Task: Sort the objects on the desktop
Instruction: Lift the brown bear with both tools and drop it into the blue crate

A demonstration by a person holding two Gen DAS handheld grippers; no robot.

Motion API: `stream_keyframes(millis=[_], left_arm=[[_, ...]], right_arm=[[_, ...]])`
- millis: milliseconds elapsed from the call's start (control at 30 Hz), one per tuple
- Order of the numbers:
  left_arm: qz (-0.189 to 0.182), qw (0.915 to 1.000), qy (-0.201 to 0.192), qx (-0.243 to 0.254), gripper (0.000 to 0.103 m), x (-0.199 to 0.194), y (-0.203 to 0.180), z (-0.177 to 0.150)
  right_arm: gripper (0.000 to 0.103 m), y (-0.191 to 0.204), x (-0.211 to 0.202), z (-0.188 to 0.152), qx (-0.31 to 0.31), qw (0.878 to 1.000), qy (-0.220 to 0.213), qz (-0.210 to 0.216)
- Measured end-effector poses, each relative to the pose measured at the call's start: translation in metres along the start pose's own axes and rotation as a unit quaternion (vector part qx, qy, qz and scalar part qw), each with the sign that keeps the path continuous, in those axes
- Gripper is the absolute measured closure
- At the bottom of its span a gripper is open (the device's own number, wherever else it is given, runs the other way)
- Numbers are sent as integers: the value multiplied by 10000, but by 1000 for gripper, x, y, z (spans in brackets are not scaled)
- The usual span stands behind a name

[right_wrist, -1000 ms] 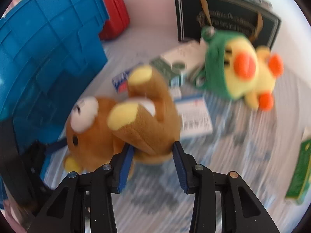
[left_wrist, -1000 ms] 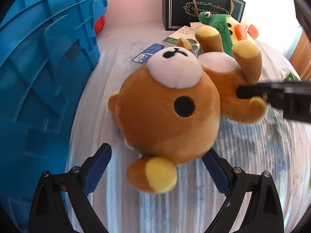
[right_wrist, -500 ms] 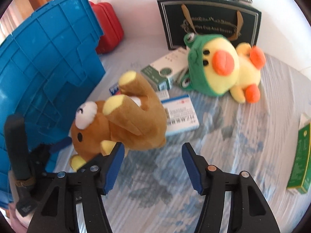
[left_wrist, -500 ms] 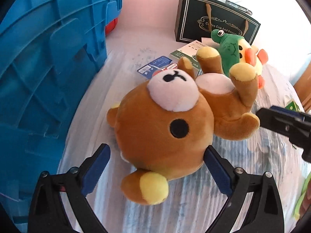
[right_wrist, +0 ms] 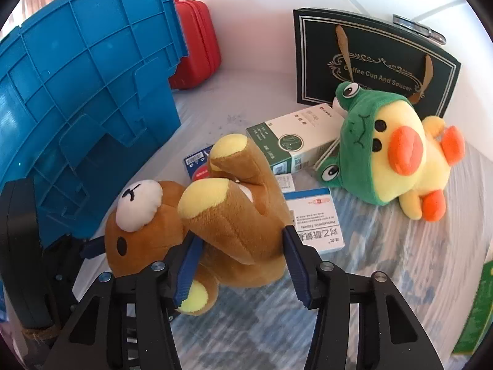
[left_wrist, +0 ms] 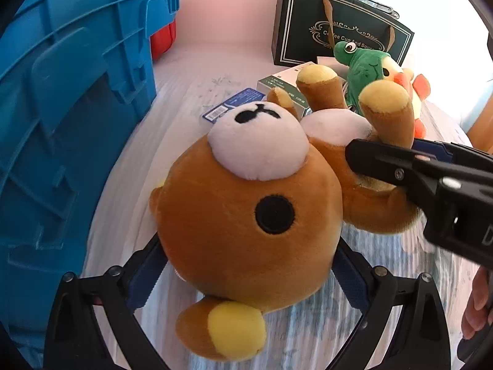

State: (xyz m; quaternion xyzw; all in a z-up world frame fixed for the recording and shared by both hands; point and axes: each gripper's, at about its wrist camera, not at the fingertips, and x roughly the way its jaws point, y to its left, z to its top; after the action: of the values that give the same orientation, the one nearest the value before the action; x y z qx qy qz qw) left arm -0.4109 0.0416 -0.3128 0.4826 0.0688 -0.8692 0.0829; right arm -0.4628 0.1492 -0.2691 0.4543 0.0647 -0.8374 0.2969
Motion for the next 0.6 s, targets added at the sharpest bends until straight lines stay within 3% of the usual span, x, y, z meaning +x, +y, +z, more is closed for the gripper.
stream_keyframes(millis=[167, 233, 333, 433, 600], left_arm=[[-70, 10000, -43, 10, 4, -1, 4, 3], [-48, 10000, -50, 38, 6, 0, 3, 5], [4, 9998, -96, 152, 13, -3, 1, 7], [124, 9993, -223, 272, 15, -10, -5, 9], [114, 9974, -585, 397, 15, -37, -16, 15]], right_arm=[[51, -3, -11, 10, 3, 9991, -426, -44], [60, -1, -1, 12, -92, 9997, -232, -50], [64, 2, -2, 9, -129, 9998, -137, -94], [74, 2, -13, 2, -168, 9995, -246, -140], [77, -3, -47, 0, -103, 9982, -582, -139]])
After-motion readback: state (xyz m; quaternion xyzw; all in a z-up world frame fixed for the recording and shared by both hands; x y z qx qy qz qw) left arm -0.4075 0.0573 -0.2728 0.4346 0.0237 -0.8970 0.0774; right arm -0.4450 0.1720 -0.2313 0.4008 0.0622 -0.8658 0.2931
